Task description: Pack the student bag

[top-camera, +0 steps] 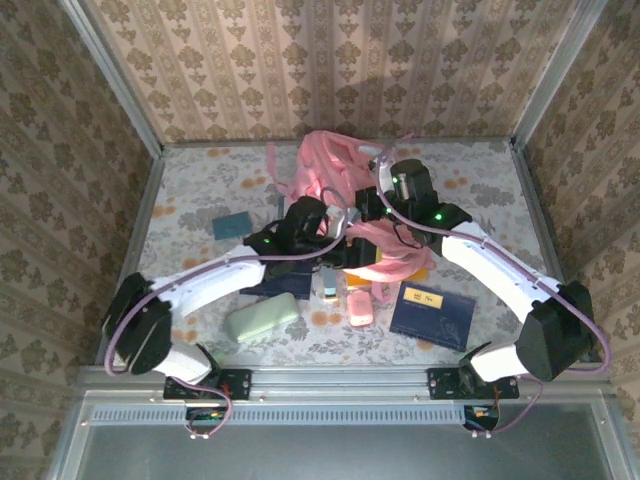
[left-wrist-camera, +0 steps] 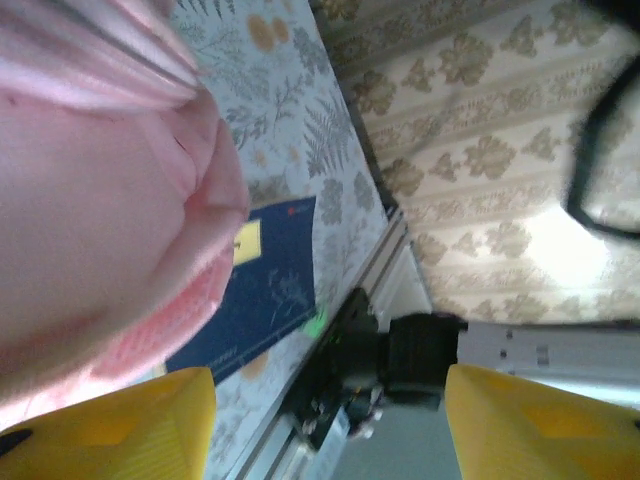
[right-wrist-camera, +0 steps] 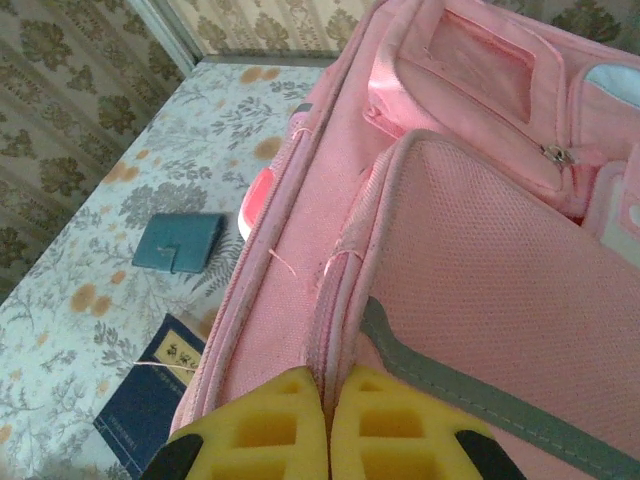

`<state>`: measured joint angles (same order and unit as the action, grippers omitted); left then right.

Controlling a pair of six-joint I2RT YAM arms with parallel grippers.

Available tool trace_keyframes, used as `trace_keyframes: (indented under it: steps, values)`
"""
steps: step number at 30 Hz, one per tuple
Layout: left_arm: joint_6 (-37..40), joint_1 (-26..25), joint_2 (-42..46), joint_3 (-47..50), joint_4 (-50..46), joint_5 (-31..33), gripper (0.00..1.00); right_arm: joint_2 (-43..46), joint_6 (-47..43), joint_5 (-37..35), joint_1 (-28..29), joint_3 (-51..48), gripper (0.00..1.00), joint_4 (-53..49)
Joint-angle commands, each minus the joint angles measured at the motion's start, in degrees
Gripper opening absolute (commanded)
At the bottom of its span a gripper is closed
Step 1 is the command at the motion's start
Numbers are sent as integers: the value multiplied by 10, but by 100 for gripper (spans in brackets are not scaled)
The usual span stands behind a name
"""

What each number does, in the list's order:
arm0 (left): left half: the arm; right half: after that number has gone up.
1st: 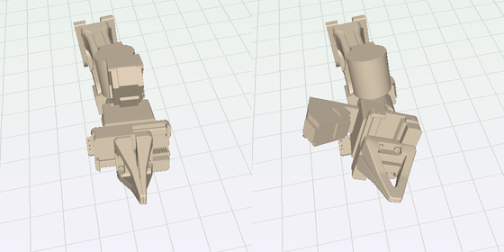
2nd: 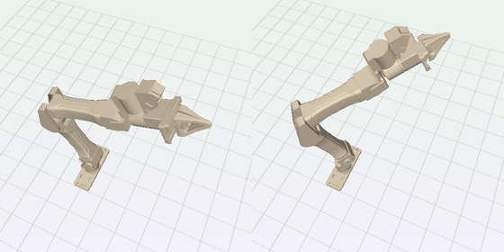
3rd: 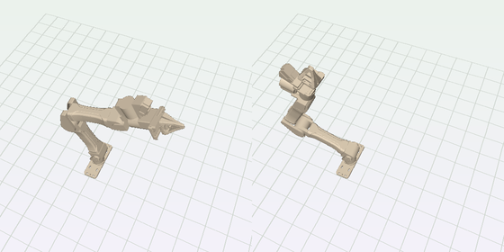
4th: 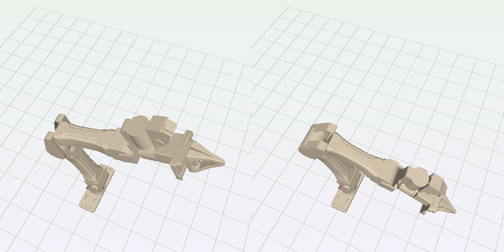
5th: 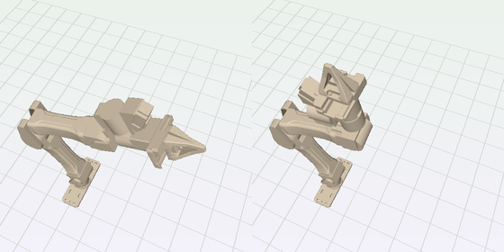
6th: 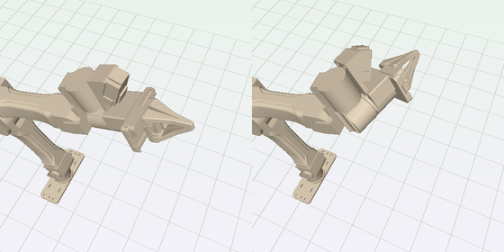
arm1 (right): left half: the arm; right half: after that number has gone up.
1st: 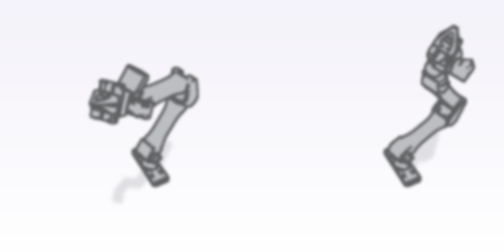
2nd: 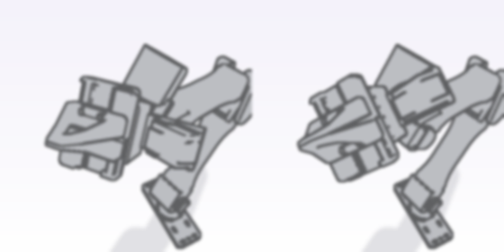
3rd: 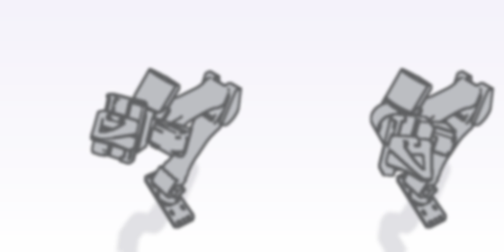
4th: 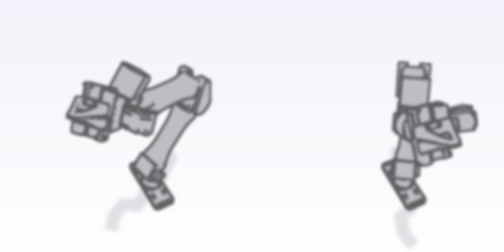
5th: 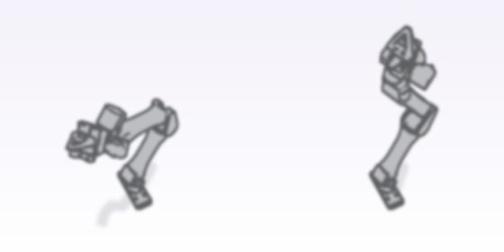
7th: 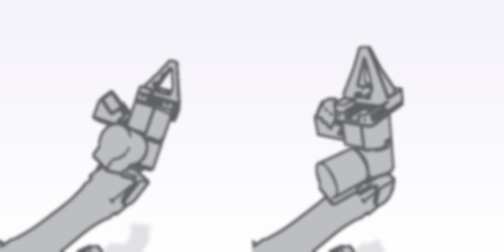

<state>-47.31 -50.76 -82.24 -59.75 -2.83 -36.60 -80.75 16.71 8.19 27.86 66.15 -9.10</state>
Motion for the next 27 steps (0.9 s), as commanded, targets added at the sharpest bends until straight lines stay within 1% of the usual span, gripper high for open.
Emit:
trace_keyframes:
  steps: [1, 4, 6, 7, 9, 11, 13, 16, 17, 18, 22, 23, 26, 27]
  values:
    - [90, 22, 80, -43, -122, 8, 63, 33, -3, 40, -9, 8, 0, 45]
    - [65, 84, 114, -41, -175, 17, 58, 40, -17, 70, -15, 7, 0, 40]
    - [62, 124, 129, -41, -200, 17, 58, 44, -32, 88, -17, 8, 0, 35]
    - [58, 145, 135, -41, -216, 31, 59, 47, -38, 92, -17, 8, 0, 32]
    - [34, 183, 140, -30, -214, 38, 60, 47, -49, 108, -18, 10, 0, 27]
    - [-6, 213, 130, -20, -180, 19, 64, 48, -57, 116, -18, 12, 0, 20]
    - [-33, 226, 104, -28, -155, 7, 65, 47, -62, 125, -18, 13, 0, 17]
    - [-48, 227, 57, -55, -135, 2, 66, 44, -64, 129, -18, 16, 0, 14]
    - [-53, 227, 46, -61, -127, -15, 66, 44, -64, 129, -18, 16, 0, 13]
    - [-57, 228, 31, -69, -122, -17, 66, 43, -65, 129, -18, 18, 0, 12]
    - [-60, 235, -19, -93, -124, -5, 65, 41, -63, 135, -18, 22, 0, 11]
    - [-63, 238, -28, -98, -127, 12, 65, 42, -65, 136, -18, 23, 0, 9]
    - [-70, 242, -58, -111, -117, 14, 65, 41, -65, 138, -18, 24, 0, 8]
    - [-72, 259, -66, -116, -112, 14, 65, 41, -65, 140, -18, 25, 0, 8]
